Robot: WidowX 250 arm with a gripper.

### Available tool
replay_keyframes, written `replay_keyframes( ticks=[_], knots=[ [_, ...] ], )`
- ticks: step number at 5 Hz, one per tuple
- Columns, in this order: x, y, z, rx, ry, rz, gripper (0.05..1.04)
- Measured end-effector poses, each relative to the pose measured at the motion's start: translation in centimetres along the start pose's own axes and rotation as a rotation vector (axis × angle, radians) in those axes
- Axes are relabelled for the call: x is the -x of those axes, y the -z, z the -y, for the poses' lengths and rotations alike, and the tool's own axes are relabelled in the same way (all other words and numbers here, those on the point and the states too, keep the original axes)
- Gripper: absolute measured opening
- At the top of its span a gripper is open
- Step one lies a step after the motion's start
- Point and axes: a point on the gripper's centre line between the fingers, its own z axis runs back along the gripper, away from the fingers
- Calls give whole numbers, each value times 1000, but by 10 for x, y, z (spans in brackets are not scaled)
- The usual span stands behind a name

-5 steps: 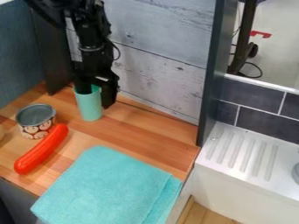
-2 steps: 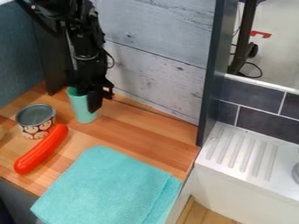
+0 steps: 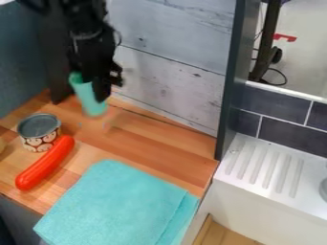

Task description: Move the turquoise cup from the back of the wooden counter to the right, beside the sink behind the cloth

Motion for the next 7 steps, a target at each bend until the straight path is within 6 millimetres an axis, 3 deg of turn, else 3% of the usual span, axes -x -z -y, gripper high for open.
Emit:
replay_keyframes(
  ticks=[1, 2, 3, 4, 7],
  knots=[
    [5, -2, 56, 30, 108, -26, 102],
    [12, 9, 97, 54, 196, -51, 102],
    [13, 25, 126, 92, 276, -77, 102],
    [17, 35, 139, 112, 305, -96, 102],
    [19, 47, 143, 132, 329, -86, 141]
  ],
)
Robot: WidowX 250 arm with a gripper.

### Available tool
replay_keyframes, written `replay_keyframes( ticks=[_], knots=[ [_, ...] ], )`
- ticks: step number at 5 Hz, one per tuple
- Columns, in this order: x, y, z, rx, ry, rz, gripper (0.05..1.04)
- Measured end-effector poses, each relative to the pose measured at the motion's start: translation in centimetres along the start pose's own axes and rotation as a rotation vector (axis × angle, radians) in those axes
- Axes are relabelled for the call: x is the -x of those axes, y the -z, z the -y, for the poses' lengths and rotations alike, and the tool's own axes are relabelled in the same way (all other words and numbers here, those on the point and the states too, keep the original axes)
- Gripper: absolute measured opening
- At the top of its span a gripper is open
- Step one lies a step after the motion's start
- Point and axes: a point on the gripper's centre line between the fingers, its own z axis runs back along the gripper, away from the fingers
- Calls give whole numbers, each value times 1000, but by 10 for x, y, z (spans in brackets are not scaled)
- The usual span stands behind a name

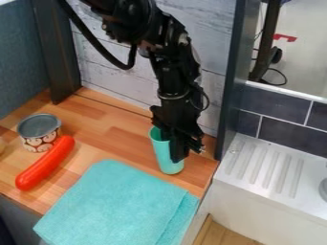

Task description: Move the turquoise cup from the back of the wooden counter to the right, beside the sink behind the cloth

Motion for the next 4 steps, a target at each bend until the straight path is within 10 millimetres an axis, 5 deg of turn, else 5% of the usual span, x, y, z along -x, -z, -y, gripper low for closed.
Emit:
replay_keyframes(
  ticks=[1, 3, 4],
  knots=[
    [-3, 1, 5, 35, 22, -1, 354],
    [-8, -3, 5, 39, 7, 10, 946],
    [-14, -23, 4, 22, -10, 47, 1011]
  ],
)
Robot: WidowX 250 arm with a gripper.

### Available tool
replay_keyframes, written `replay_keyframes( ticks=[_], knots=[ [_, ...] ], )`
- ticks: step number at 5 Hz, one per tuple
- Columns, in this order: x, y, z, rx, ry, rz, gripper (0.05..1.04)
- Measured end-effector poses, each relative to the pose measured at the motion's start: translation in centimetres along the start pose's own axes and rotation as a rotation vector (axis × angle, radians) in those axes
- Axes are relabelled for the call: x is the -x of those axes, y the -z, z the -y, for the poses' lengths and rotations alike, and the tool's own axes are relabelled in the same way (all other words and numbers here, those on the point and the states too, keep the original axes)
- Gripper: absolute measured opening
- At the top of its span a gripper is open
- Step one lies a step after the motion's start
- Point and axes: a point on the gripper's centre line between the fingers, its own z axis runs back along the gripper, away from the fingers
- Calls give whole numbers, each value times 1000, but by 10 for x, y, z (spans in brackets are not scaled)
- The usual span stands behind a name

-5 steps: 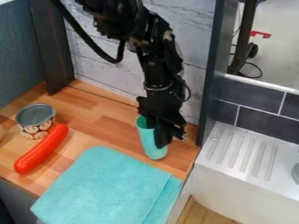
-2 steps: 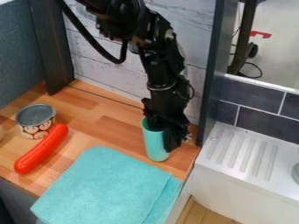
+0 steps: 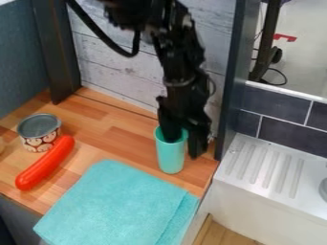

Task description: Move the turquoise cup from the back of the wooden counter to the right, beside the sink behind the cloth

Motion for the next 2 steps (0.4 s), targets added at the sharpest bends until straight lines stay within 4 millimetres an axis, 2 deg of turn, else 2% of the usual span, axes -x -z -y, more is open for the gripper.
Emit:
replay_keyframes(
  ticks=[1, 2],
  knots=[
    [1, -28, -1, -32, -31, 39, 1007],
    [15, -50, -5, -32, -76, 35, 1002]
  ],
)
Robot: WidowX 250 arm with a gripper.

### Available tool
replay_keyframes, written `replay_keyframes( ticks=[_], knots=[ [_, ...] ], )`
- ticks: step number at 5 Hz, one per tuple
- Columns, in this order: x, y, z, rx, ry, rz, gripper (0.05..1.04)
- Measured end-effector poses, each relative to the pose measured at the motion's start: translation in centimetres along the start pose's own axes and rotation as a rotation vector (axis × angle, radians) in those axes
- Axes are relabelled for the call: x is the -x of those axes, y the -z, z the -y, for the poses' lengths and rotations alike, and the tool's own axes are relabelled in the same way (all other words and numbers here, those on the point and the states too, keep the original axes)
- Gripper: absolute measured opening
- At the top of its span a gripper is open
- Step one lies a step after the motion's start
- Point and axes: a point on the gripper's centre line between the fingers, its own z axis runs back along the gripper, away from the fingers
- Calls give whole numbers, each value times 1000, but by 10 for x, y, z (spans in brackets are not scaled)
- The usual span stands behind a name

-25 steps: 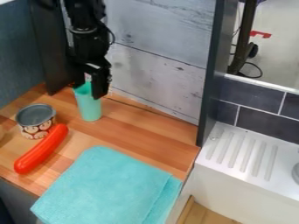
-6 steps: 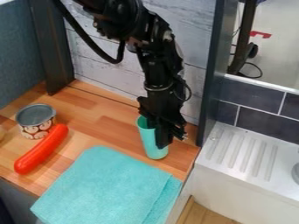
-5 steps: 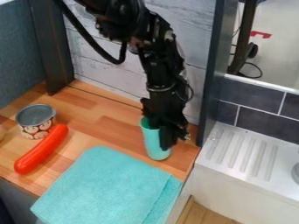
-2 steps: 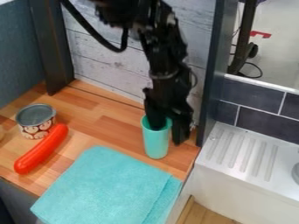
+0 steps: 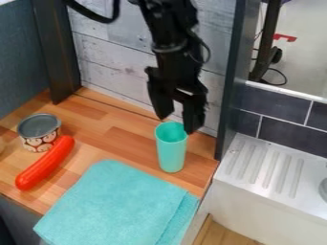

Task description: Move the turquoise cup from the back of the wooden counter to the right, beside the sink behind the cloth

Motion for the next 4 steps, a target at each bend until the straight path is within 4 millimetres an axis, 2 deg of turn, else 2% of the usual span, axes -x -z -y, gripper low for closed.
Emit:
replay_keyframes(
  ticks=[2, 4],
  knots=[
    [47, -19, -70, -68, -204, -104, 1001],
    [102, -40, -106, -133, -316, -122, 1001]
  ],
)
